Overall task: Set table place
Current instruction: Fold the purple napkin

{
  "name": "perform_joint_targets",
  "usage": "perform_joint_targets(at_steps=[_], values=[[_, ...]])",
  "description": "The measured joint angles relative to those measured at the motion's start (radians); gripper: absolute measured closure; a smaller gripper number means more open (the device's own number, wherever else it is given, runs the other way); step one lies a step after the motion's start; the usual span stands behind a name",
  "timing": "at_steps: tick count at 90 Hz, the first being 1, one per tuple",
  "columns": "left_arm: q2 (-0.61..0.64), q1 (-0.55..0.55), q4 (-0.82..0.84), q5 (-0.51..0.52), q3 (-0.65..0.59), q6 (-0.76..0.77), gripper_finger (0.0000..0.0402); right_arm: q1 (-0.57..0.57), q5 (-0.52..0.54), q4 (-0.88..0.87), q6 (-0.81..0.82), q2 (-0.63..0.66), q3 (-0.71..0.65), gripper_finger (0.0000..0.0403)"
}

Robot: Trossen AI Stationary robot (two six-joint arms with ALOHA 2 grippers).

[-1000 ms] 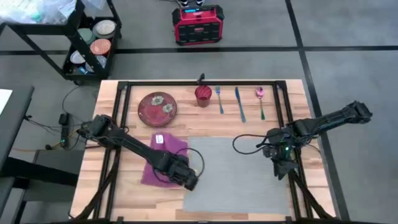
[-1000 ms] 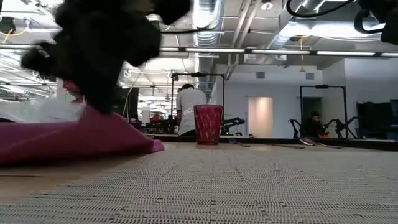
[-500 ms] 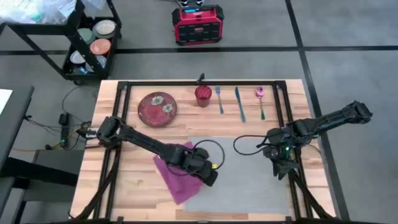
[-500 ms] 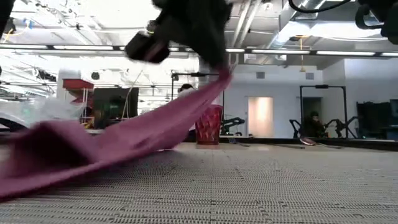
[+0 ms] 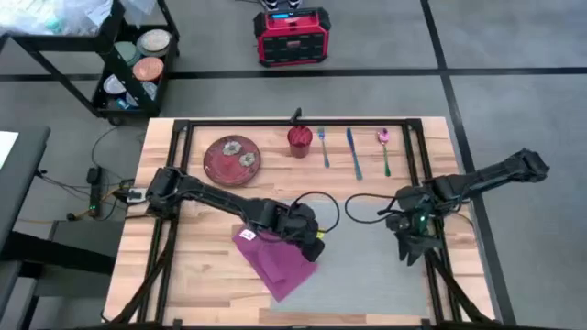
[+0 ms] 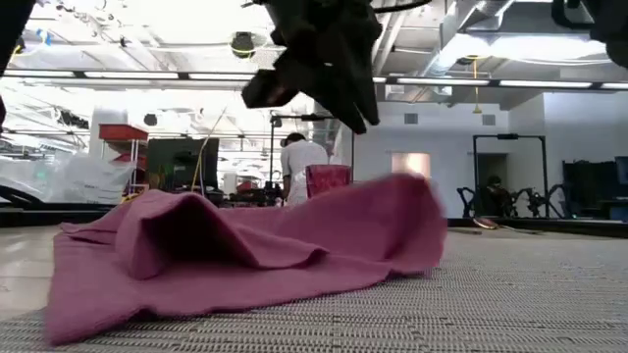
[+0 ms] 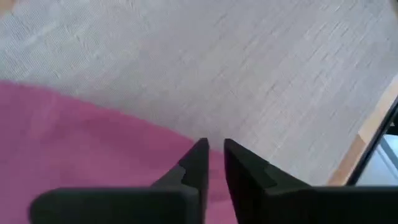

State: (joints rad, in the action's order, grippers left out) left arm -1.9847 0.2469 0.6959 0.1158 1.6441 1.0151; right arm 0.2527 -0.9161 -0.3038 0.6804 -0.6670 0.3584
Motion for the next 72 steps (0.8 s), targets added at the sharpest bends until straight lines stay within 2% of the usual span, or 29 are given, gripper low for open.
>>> perform_joint_targets(at_steps=[13, 17, 32, 40, 46, 61, 72], values=[[0.0, -0.019, -0.015, -0.007, 0.0, -0.032, 0.0288, 0.0, 0.004, 0.047, -0.006, 0.0, 0.0, 0.0232], [0.0, -0.021, -0.012, -0.011, 0.0, -0.016, 0.0275, 0.0, 0.037, 0.066, -0.025, -0.001, 0.0, 0.0232], [0.0, 0.01, 0.142, -0.042, 0.0, 0.104, 0.0255, -0.008, 0.376, 0.254, -0.04, -0.03, 0.0, 0.0232], [0.001, 0.059, 0.256, -0.003, 0.0, 0.138, 0.0255, -0.032, 0.588, 0.362, -0.028, -0.068, 0.002, 0.0232], [0.011, 0.092, 0.331, 0.038, -0.001, 0.168, 0.0261, -0.07, 0.687, 0.413, 0.047, -0.123, 0.002, 0.0232], [0.052, 0.168, 0.447, 0.163, -0.001, 0.251, 0.0277, -0.148, 0.702, 0.606, 0.132, -0.368, 0.022, 0.0232], [0.09, 0.22, 0.542, 0.207, 0.0, 0.322, 0.0282, -0.193, 0.596, 0.655, 0.126, -0.599, 0.162, 0.0232]])
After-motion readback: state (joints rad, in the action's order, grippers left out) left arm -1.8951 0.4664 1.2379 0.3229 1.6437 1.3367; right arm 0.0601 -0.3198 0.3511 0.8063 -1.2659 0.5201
